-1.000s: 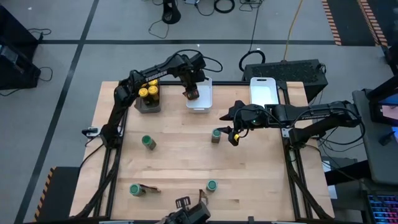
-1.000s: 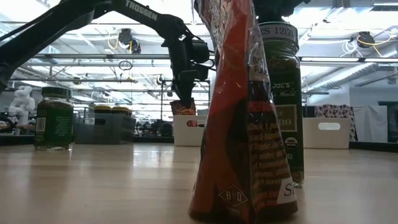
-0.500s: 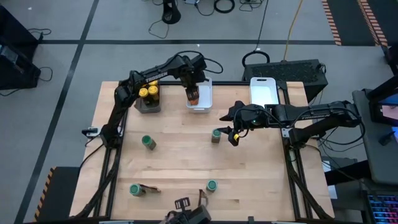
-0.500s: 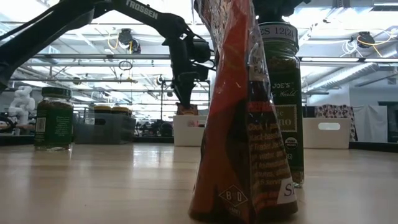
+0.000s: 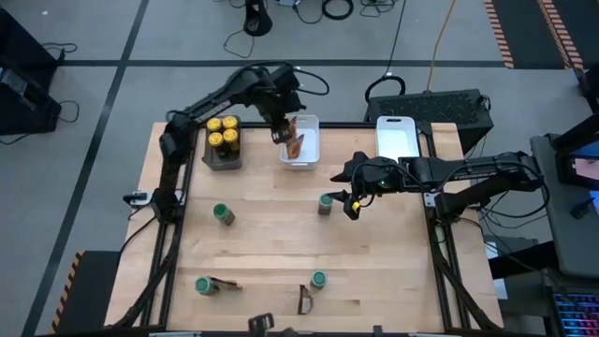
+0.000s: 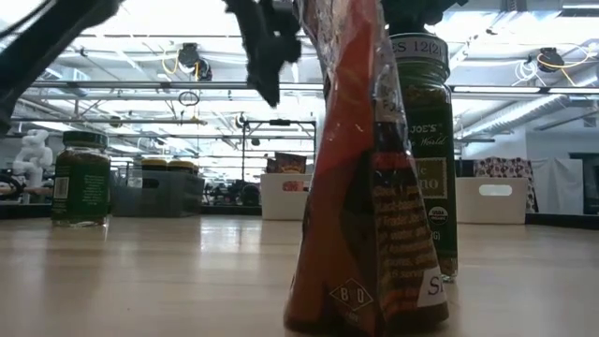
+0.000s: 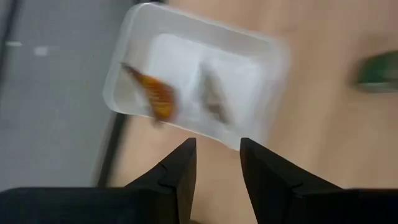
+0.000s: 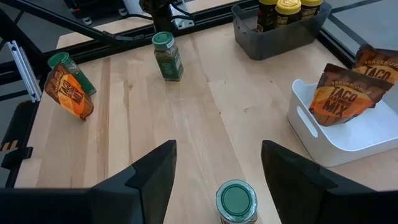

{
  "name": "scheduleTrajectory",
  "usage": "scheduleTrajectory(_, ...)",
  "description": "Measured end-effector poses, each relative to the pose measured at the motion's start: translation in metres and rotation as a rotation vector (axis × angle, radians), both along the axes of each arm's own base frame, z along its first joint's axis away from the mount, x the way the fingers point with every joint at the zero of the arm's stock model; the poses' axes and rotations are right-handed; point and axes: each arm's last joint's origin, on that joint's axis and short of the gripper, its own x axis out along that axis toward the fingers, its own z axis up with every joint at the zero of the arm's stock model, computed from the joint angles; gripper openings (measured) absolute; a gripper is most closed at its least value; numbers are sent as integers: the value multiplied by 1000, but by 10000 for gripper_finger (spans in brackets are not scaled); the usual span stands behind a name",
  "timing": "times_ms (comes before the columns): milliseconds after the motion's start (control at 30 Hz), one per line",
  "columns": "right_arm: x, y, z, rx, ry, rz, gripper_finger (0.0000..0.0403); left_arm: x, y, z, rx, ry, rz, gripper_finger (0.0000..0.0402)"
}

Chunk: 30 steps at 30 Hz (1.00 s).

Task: Sort spices by type
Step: Put the left orange seasoning pack into the left white bin

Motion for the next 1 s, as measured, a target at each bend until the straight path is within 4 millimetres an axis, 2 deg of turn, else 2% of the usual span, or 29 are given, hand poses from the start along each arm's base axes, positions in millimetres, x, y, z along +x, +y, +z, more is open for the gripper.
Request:
scheduleTrajectory(133,0,0,0,-7,1,4,219,-17,-30,34,-108,-123,-33,130)
scheduleTrajectory(333,0,0,0,-32,1,20,219,-48,-99,85,-119,-225,-152,130)
scheduleTrajectory(533,2,0,3,-102,-26,56,219,-81,-161,114,-197,-283,-182,130)
scheduleTrajectory(633,4,-2,7,-150,-61,74,219,-94,-188,119,-249,-286,-204,130)
scheduleTrajectory(733,6,-4,10,-193,-93,86,219,-102,-215,116,-293,-253,-259,130)
scheduleTrajectory(867,7,-9,13,-237,-117,88,219,-106,-249,101,-339,-159,-321,130)
scheduleTrajectory(1000,7,-13,13,-252,-110,80,219,-104,-277,78,-366,-33,-320,130)
